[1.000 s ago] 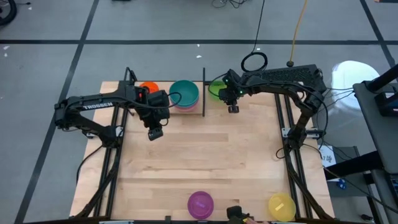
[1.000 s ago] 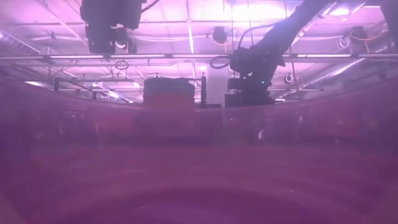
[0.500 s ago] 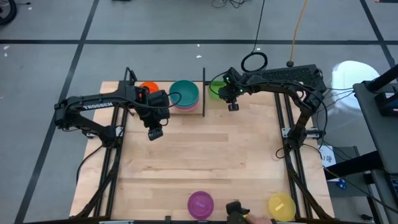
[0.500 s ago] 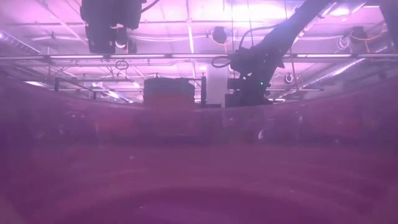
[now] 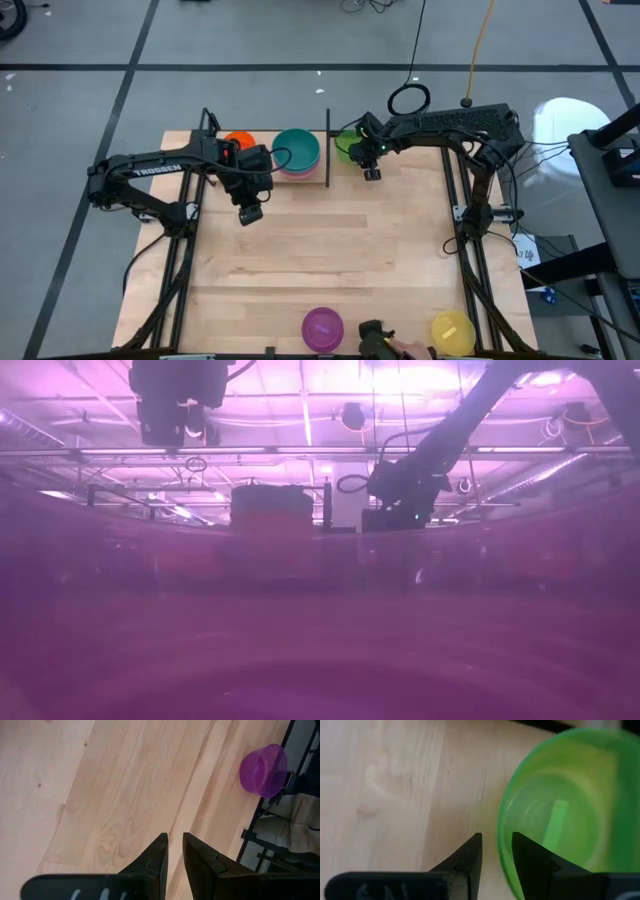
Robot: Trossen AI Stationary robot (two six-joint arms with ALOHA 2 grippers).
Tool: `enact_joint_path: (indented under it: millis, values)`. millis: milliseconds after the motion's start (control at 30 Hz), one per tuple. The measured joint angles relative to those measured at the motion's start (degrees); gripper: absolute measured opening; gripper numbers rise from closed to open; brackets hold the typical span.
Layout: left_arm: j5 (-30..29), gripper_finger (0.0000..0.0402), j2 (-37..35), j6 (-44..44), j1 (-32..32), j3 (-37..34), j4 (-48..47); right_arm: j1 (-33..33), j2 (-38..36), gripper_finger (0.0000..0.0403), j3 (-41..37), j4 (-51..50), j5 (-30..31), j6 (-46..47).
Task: Place and stack bowls onto a shelf
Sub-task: Stack the green bowl on the orange bowl on the shelf
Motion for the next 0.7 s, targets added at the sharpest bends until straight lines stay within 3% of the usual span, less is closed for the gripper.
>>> enact_joint_path:
  millis: [100, 300, 567, 700]
  values:
    - [0.0, 0.0063, 0.0, 0.0, 0.0, 0.0, 0.0, 0.0, 1.2, 0.0082, 0.0, 0.9, 0.1, 0.0]
    - [0.0, 0.0063, 0.0, -0.1, 0.0, 0.0, 0.0, 0.0, 0.0, 0.0008, 0.0, 1.0, 0.6, 4.4]
    - [-0.2, 0.0063, 0.0, -0.2, 0.0, 0.0, 0.0, 1.6, -8.7, 0.0002, 0.0, -5.6, 9.4, 6.4]
    - [-4.2, 0.0063, -1.0, -1.3, 0.2, 0.0, 0.1, 3.1, -16.2, 0.0001, 0.0, -8.7, 12.2, 7.9]
